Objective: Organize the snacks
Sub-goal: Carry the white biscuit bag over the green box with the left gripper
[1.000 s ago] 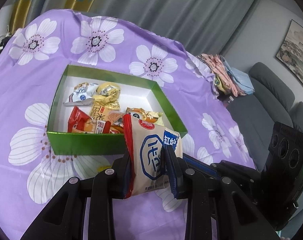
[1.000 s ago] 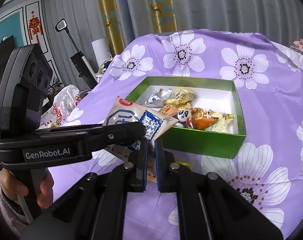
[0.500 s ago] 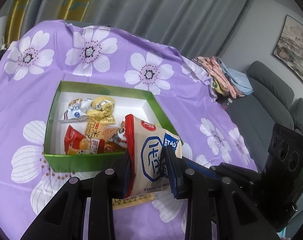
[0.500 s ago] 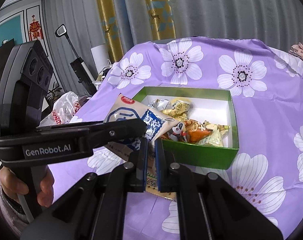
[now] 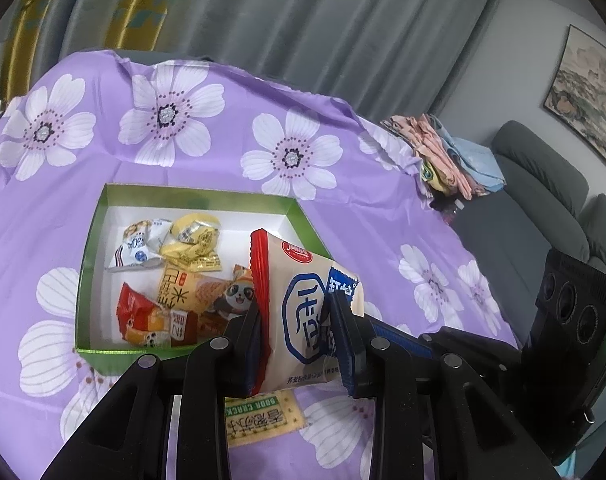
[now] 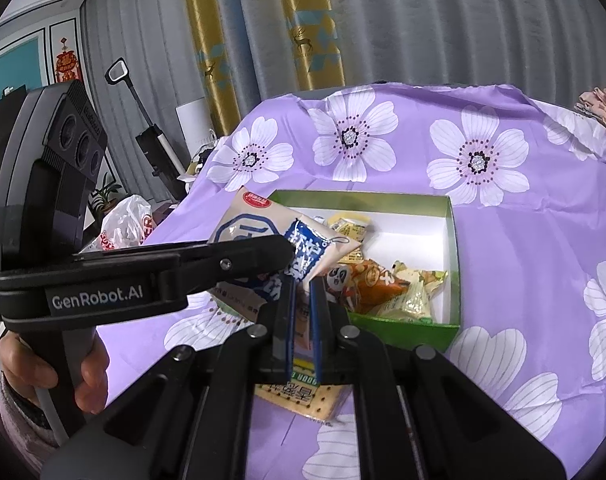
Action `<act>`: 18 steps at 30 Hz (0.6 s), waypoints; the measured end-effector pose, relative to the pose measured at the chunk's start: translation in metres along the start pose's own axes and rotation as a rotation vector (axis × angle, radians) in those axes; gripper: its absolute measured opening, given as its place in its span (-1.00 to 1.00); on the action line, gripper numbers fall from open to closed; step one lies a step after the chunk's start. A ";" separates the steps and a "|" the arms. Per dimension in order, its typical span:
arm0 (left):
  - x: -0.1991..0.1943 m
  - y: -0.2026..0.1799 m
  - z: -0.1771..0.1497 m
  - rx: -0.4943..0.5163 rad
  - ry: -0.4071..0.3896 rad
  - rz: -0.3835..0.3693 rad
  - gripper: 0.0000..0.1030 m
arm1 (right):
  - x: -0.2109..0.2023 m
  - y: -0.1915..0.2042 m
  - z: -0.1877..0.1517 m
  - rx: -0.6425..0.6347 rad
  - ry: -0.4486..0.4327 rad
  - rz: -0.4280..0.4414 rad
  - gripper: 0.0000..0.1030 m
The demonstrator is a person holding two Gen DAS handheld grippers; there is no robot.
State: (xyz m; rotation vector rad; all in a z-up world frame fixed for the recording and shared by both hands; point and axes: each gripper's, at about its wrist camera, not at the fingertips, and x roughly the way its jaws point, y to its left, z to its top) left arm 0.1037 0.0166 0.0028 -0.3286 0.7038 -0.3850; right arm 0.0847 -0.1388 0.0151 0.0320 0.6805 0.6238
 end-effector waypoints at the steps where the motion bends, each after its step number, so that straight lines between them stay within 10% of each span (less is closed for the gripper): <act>1: 0.001 0.000 0.001 0.000 0.000 -0.001 -0.40 | 0.001 -0.001 0.001 0.002 -0.001 -0.001 -0.85; 18: 0.019 0.008 0.026 -0.022 -0.007 -0.022 -0.40 | 0.015 -0.019 0.021 0.003 -0.018 0.004 -0.85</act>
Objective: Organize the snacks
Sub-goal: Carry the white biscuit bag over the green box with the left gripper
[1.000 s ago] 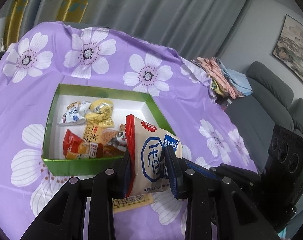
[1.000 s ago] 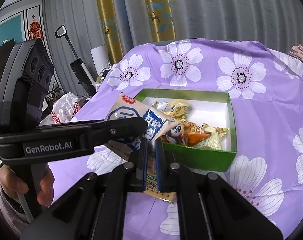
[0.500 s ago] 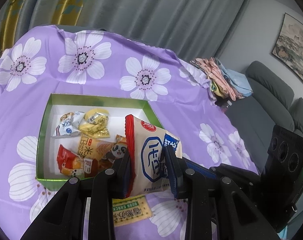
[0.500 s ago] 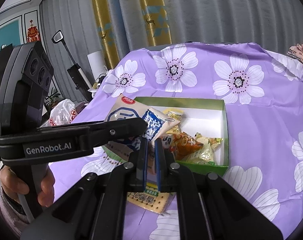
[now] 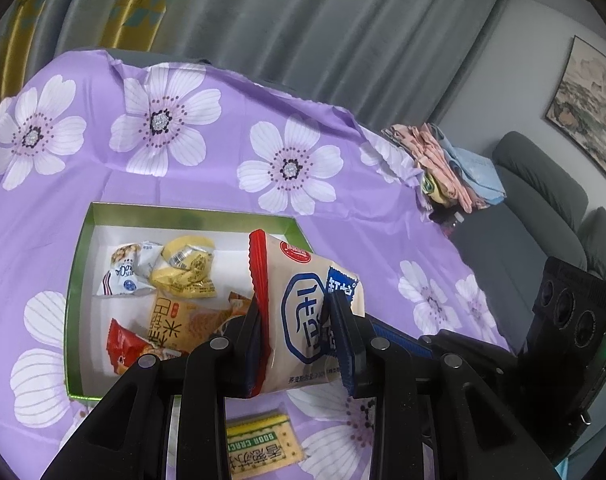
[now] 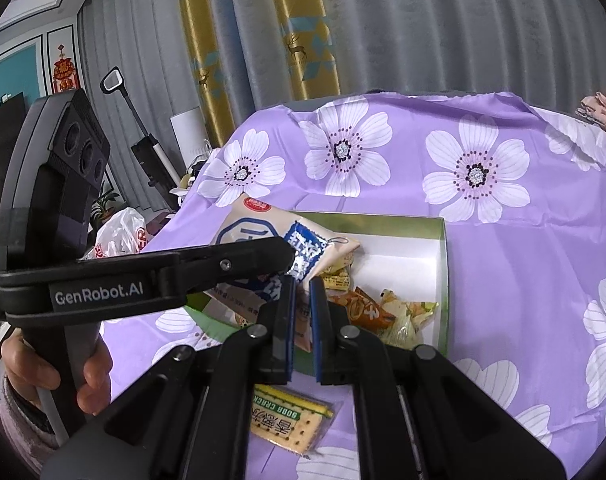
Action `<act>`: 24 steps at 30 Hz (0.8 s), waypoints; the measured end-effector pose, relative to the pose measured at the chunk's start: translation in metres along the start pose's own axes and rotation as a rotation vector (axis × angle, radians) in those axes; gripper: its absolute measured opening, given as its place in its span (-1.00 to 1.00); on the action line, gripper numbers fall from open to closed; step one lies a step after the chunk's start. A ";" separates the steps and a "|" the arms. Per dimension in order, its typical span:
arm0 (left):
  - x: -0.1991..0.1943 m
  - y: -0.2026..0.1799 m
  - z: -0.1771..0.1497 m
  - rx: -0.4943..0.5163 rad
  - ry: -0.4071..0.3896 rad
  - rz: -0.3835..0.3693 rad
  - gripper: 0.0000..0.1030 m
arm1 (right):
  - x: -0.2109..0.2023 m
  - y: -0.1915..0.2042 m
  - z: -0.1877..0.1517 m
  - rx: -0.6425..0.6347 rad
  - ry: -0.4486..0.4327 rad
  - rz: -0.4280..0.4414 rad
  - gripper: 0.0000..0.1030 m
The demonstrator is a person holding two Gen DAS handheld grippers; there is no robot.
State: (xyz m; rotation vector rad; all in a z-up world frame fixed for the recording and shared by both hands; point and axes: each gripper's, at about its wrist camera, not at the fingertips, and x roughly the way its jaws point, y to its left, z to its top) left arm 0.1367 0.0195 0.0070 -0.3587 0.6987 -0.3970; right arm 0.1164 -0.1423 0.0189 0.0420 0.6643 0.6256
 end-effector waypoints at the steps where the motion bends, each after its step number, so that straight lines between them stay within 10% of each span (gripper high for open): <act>1: 0.001 0.001 0.001 0.001 0.001 0.004 -0.40 | 0.001 0.000 0.000 -0.001 0.001 -0.001 -0.85; 24: 0.012 0.005 0.004 0.000 0.004 0.012 -0.40 | 0.005 -0.002 0.002 -0.002 0.006 -0.003 -0.85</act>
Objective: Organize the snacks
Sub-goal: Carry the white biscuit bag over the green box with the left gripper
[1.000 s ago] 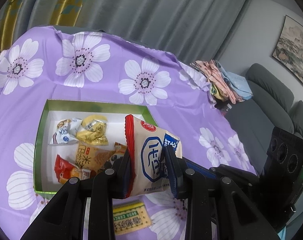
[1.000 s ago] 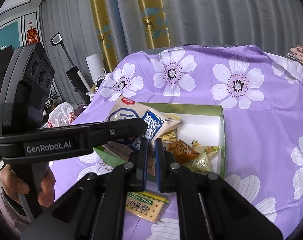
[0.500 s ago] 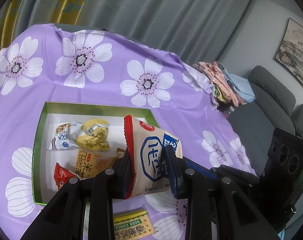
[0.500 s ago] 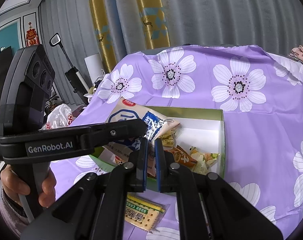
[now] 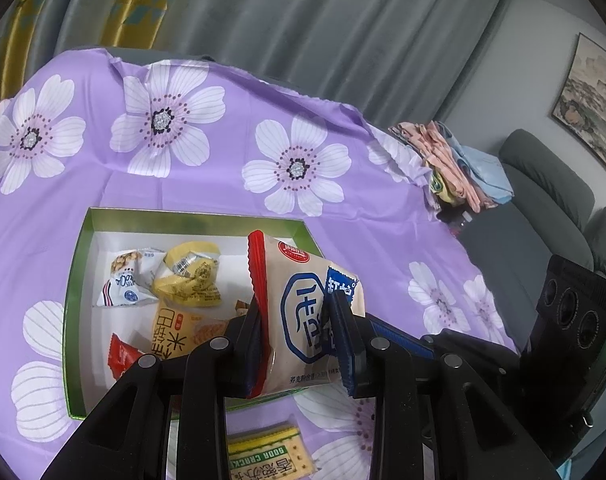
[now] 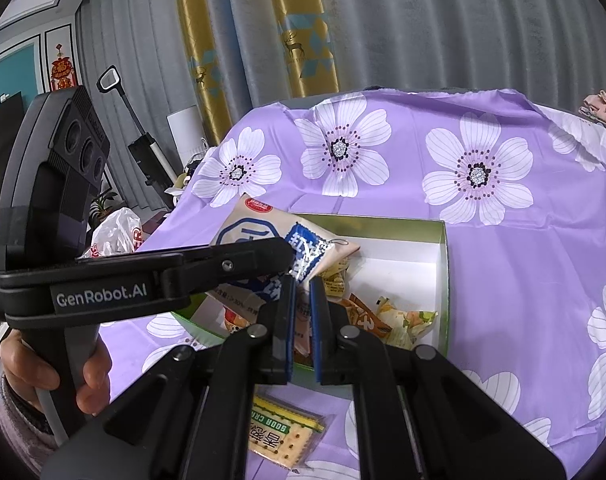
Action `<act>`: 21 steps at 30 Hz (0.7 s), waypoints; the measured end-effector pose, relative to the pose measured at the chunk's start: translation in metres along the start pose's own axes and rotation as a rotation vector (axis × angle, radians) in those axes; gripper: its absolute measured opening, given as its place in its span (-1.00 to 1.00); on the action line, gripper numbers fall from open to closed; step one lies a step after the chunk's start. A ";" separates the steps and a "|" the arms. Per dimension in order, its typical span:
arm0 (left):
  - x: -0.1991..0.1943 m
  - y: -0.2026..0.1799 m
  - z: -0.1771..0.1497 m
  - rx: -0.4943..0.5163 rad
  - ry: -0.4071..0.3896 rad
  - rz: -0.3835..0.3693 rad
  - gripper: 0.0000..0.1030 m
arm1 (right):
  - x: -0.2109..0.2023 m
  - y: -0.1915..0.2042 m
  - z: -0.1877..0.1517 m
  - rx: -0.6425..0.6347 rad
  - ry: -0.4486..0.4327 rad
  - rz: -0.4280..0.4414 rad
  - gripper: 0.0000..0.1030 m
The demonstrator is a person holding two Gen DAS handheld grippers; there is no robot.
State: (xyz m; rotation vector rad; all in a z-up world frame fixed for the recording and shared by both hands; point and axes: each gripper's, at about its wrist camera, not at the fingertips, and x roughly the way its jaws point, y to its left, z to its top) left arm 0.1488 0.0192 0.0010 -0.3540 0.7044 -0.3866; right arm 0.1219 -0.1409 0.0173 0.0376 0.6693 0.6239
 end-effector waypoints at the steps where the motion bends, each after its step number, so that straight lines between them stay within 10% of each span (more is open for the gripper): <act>1: -0.001 -0.001 0.000 0.001 -0.001 0.001 -0.40 | 0.001 0.000 0.000 -0.001 0.000 0.000 -0.85; 21: 0.003 0.001 0.002 -0.001 0.002 0.002 -0.40 | 0.005 -0.003 0.000 0.004 0.003 0.000 -0.85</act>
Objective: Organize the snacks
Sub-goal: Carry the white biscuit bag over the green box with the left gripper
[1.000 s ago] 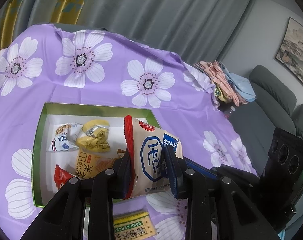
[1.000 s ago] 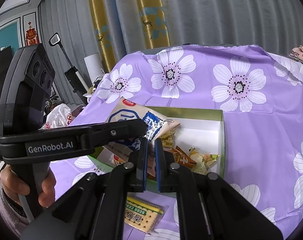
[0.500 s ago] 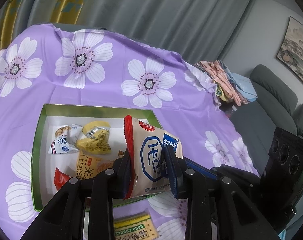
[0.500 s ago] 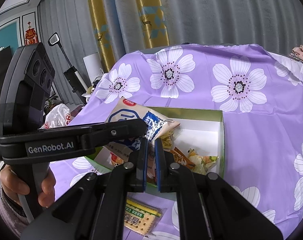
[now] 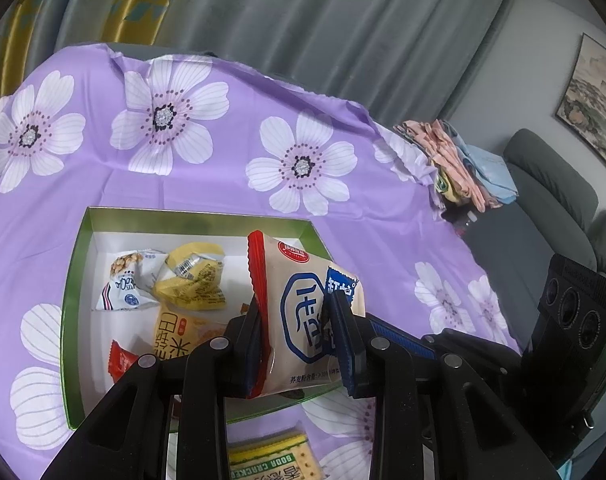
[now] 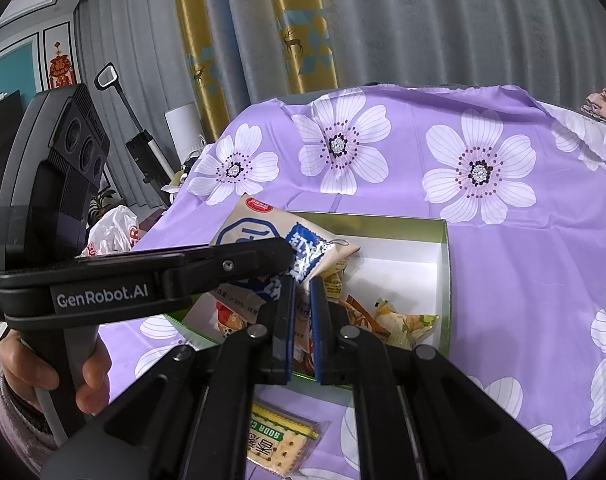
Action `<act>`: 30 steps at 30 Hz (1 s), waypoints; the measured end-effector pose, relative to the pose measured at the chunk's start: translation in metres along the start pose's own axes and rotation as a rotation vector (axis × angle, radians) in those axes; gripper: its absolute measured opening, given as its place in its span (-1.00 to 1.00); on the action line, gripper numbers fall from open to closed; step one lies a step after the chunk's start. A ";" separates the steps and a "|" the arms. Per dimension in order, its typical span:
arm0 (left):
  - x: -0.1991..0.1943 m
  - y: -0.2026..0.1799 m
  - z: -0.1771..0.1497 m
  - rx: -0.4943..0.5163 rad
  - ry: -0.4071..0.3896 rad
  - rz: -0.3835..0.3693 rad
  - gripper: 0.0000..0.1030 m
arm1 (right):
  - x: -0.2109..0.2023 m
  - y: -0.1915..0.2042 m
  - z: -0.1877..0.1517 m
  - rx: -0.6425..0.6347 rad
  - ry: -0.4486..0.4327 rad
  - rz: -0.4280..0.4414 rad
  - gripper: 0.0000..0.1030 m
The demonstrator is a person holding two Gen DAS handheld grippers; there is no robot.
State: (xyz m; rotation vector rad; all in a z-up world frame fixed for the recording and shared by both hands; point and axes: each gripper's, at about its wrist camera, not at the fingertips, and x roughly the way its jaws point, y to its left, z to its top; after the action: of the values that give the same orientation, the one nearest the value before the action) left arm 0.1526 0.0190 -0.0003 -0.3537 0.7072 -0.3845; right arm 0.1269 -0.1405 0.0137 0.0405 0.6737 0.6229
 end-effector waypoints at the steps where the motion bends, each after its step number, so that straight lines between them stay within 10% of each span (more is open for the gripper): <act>1: 0.001 0.001 0.000 0.001 0.000 0.000 -0.40 | 0.001 -0.001 0.000 0.001 0.000 0.000 -0.85; 30: 0.034 0.020 0.007 -0.023 0.051 0.025 -0.40 | 0.030 -0.011 0.001 0.010 0.051 -0.008 -0.85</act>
State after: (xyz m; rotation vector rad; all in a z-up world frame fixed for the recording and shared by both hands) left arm 0.1855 0.0216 -0.0232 -0.3579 0.7662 -0.3632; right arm 0.1513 -0.1326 -0.0050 0.0308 0.7262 0.6146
